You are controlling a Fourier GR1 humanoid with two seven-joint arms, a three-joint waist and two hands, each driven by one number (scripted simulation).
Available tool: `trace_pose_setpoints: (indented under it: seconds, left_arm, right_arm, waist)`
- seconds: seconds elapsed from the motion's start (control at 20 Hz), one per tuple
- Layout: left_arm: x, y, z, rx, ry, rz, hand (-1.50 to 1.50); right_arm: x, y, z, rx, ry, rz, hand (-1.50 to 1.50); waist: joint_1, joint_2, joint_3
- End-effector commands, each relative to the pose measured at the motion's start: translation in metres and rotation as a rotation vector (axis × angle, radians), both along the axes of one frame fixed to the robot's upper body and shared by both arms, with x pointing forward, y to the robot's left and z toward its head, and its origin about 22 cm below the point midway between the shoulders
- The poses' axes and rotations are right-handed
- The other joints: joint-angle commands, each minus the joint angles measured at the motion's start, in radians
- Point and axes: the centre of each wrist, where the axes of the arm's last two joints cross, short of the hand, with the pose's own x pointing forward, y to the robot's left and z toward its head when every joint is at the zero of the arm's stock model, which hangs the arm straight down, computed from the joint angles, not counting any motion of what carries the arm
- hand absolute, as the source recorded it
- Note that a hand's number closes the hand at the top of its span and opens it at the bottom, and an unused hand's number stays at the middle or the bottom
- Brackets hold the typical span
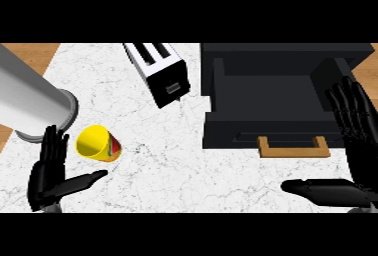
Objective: Pick up the cup, place it into the drawer and close the drawer
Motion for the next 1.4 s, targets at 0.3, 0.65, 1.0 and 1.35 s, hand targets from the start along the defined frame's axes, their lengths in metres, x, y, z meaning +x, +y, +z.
trace_pose_setpoints:
  seconds: [0.3, 0.65, 1.0, 1.35]
  left_arm:
    - [-0.019, 0.017, -0.061, -0.008, -0.03, 0.021, -1.5]
    - [0.013, 0.026, -0.076, -0.027, -0.052, 0.035, -1.5]
    - [0.006, 0.018, -0.091, -0.02, -0.056, 0.011, -1.5]
    - [0.01, 0.029, -0.086, -0.041, -0.061, -0.008, -1.5]
  right_arm:
    - [-0.001, -0.008, 0.017, -0.001, -0.006, 0.005, -1.5]
    - [0.0, 0.018, 0.002, 0.01, -0.003, 0.011, -1.5]
    - [0.007, 0.008, 0.009, -0.01, -0.012, 0.029, -1.5]
    - [0.004, -0.019, 0.005, 0.006, 0.0, 0.027, -1.5]
  waist:
    - [0.0, 0.0, 0.0]
    - [-0.006, 0.002, -0.001]
    - [-0.01, 0.004, -0.001]
    - [-0.014, 0.005, -0.002]
